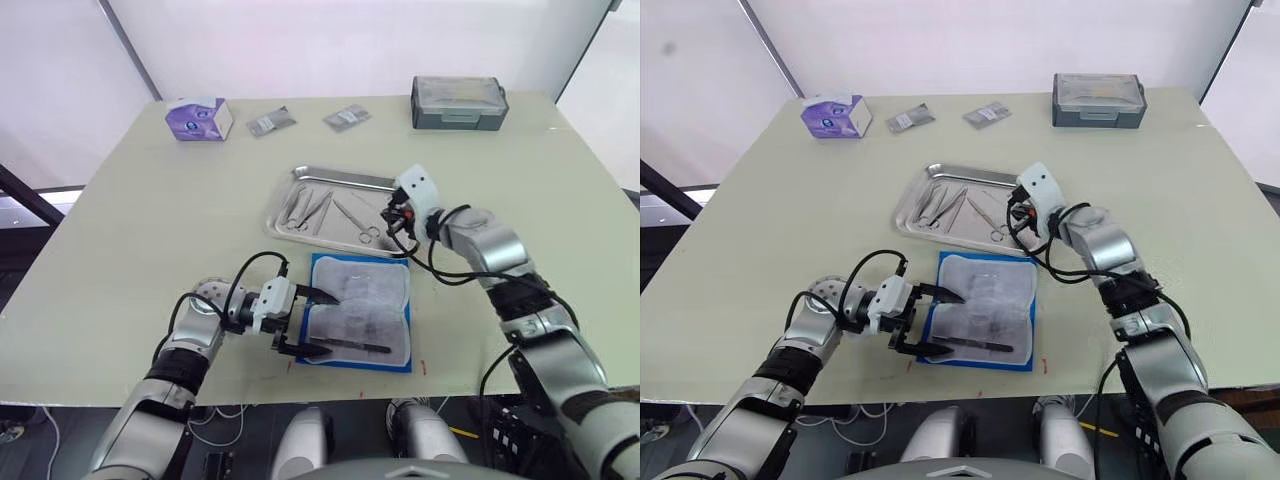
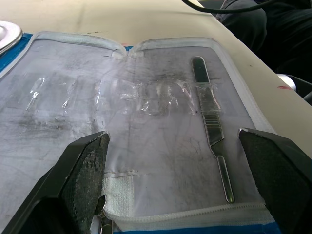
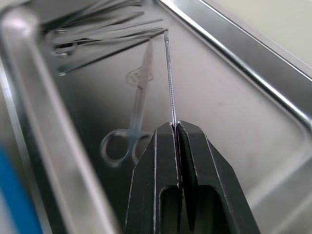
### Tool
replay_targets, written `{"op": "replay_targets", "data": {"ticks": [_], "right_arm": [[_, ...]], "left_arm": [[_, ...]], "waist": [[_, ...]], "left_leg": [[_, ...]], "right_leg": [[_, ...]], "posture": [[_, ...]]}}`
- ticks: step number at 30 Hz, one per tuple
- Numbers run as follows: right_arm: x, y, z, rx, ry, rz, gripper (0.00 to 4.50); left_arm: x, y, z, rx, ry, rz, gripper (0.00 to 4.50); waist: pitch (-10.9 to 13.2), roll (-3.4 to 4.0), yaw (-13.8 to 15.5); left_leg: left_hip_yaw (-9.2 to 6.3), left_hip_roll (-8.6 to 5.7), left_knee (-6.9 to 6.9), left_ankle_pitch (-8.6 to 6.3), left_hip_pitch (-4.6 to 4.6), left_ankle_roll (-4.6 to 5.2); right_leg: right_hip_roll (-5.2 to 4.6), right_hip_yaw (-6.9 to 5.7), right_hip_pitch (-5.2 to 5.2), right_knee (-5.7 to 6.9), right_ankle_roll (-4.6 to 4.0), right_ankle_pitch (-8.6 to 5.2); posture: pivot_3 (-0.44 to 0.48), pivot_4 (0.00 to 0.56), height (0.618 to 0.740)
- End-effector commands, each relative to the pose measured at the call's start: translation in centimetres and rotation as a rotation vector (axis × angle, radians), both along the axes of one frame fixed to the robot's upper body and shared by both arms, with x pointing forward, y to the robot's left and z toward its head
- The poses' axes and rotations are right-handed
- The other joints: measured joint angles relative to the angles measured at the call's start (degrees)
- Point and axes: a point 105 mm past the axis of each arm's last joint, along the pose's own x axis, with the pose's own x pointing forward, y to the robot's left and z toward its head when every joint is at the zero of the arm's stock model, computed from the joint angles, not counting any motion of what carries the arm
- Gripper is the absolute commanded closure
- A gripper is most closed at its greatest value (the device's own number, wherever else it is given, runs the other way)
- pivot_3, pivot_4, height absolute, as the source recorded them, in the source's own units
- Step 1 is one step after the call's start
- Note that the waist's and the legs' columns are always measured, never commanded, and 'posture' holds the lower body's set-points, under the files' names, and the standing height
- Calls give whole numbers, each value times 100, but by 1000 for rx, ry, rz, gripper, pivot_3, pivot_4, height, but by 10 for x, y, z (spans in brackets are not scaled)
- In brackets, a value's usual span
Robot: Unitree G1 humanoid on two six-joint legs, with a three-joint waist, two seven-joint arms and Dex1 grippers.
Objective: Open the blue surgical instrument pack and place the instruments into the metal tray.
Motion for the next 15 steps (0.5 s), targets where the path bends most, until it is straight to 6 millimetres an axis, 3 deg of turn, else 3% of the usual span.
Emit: {"op": "replay_targets", "data": {"ticks": [1, 13, 14, 15], "right_arm": [[12, 6, 9, -9, -54, -12, 4375], [24, 13, -5, -19, -17, -43, 4375], [25, 12, -5, -21, -20, -42, 3830], [25, 11, -4, -25, -31, -44, 3640]], "left_arm": [[-21, 3, -32, 71, 147, -23, 0], [-21, 4, -31, 73, 145, -19, 0], [-21, 4, -31, 73, 145, -19, 0], [-21, 4, -31, 73, 146, -19, 0]], "waist": [[1, 2, 0], [3, 5, -11], [3, 5, -12], [4, 7, -18]], "left_leg": [[0, 0, 0, 0, 0, 0], [-1, 0, 0, 0, 1, 0], [-2, 0, 0, 0, 1, 0], [-2, 0, 0, 0, 1, 0]], "right_leg": [[0, 0, 0, -1, 0, 0], [-4, 4, -2, 2, 0, 1], [-4, 5, -2, 3, 0, 1], [-4, 5, -2, 3, 0, 1]], "posture": [[0, 150, 731], [0, 150, 731], [0, 150, 731], [0, 150, 731]]}}
